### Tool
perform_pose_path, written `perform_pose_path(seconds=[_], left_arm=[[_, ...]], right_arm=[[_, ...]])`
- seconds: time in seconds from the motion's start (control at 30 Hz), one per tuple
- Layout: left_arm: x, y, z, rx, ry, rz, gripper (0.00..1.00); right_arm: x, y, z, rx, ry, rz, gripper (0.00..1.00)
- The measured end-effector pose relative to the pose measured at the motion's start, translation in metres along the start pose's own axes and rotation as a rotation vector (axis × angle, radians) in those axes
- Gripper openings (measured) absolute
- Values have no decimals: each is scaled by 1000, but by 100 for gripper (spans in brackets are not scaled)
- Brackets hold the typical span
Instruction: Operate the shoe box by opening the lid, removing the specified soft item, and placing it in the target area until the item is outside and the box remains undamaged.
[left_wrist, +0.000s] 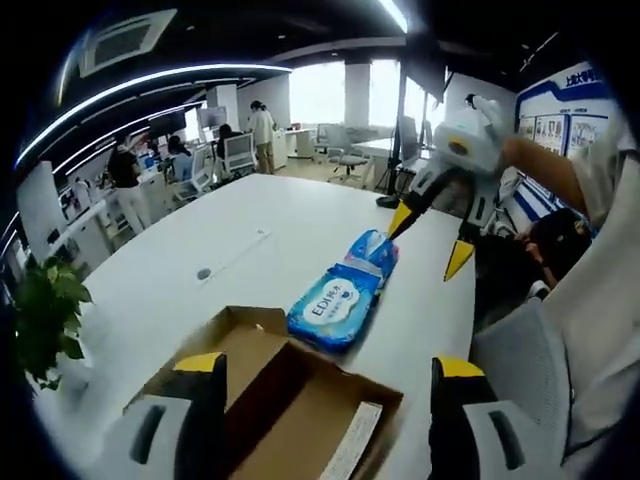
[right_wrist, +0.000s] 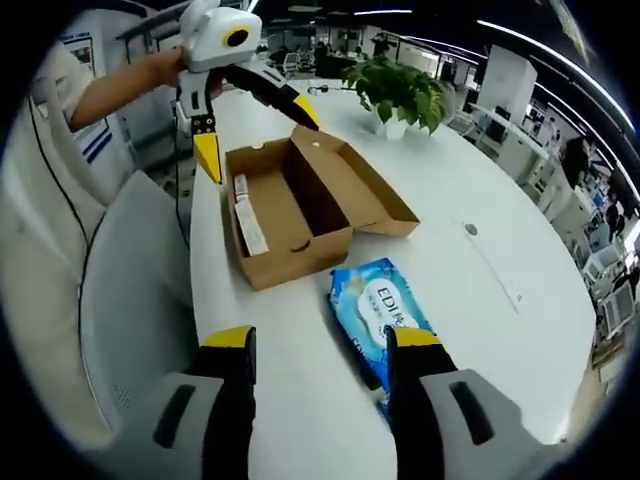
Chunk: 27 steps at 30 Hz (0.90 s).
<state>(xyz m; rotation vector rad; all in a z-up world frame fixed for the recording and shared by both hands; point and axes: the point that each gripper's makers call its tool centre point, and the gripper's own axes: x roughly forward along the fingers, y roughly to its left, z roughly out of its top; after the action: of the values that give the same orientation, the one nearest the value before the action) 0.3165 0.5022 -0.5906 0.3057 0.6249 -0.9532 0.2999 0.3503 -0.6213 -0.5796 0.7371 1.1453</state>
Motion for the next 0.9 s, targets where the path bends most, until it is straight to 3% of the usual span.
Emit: perform_pose_path(seconds=[0.9], left_arm=[[-72,42,-85,-104,23,175,91]], right_arm=[[60,37,50,-194,19,181,48]])
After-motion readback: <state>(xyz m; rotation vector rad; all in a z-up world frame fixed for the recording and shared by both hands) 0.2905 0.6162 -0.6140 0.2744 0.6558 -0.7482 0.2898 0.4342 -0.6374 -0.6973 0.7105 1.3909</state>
